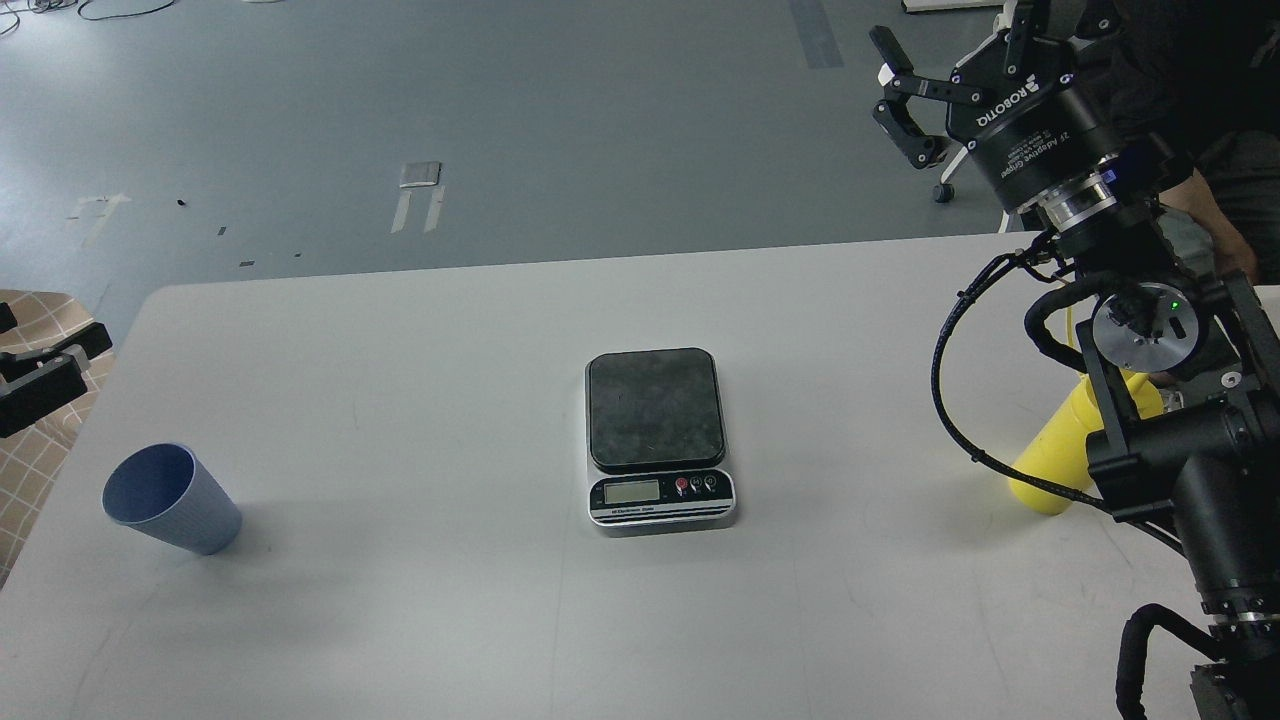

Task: Pour seasoning into cup on scale with both arms
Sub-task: 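Move the left gripper down toward the blue cup, then close the left gripper on the blue cup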

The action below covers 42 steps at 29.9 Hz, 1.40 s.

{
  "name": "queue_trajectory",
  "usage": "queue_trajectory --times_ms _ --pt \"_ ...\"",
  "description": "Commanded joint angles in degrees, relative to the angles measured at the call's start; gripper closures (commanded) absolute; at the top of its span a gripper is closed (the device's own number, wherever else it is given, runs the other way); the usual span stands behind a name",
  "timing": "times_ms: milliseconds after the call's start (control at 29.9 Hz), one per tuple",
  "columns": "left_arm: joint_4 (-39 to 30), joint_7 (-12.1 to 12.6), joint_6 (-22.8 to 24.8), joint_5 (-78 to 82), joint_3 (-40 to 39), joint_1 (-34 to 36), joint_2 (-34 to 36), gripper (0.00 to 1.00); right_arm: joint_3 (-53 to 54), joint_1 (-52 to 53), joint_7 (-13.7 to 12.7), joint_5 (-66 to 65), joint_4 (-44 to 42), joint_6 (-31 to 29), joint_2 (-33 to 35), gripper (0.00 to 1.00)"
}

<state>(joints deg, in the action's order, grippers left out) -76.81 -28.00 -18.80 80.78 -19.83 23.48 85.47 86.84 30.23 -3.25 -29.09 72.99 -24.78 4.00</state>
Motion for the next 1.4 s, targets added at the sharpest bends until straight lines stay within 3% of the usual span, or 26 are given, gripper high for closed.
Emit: queue_trajectory --times_ms 0,468,802,1370 --pt "1.9 0.0 -0.2 -0.4 3.3 0.0 0.0 0.01 -0.1 0.0 0.0 0.0 0.0 0.0 0.0 0.00" --pt "4.5 0.0 -1.6 -1.4 9.7 -0.5 -7.9 0.01 -0.2 0.0 0.0 -0.1 0.0 0.0 0.0 0.00" --pt "20.1 0.0 -1.7 -0.8 10.0 -0.7 -16.7 0.01 0.0 -0.4 0.0 -0.1 0.2 0.0 0.7 0.00" --pt "19.3 0.0 -1.6 -1.2 9.9 -1.6 -16.8 0.01 -0.2 -0.4 0.0 -0.2 0.0 0.0 0.7 0.00"
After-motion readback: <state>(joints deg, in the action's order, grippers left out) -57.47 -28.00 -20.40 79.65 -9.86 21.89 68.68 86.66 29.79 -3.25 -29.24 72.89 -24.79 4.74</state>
